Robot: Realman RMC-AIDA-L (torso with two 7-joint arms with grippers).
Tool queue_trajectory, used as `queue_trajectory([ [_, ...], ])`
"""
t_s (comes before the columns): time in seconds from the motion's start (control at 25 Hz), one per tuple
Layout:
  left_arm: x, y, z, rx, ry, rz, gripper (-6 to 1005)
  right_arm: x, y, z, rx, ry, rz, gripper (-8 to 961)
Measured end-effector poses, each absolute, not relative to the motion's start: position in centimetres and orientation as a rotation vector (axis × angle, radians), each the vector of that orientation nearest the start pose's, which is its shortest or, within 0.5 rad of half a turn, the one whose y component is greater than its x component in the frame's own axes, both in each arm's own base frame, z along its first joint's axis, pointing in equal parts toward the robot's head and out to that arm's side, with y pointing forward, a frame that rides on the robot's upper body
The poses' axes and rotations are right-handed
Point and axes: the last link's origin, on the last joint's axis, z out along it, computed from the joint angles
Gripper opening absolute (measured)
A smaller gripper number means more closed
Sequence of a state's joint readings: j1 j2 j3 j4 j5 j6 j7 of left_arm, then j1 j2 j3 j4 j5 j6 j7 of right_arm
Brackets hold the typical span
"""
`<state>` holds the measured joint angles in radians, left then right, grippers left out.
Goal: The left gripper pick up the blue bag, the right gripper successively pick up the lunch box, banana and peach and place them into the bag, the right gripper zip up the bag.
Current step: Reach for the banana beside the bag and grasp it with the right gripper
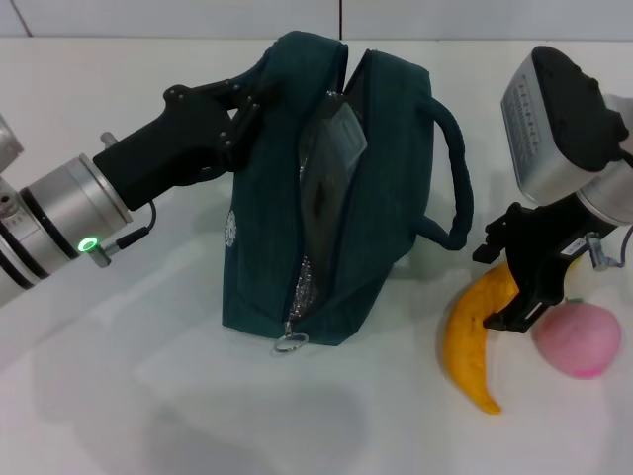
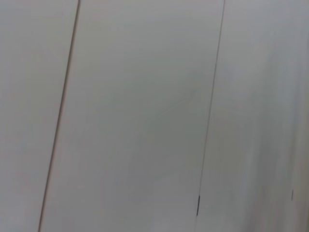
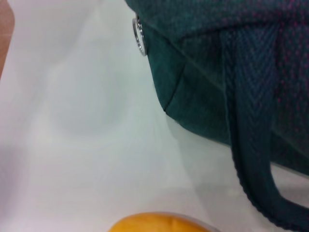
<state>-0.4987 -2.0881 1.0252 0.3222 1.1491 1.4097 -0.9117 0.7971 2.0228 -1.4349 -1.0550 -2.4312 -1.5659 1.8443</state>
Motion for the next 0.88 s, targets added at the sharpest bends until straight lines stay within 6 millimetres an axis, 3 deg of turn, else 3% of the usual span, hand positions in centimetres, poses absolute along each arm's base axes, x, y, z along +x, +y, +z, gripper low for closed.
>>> queue_trajectory([
  [0.88,-24.6,33.7,-2.3,-2.268,-0.464,-1.132,49,16.1,37.1,-4.6,-3.043,-0.103,-0.737,848],
])
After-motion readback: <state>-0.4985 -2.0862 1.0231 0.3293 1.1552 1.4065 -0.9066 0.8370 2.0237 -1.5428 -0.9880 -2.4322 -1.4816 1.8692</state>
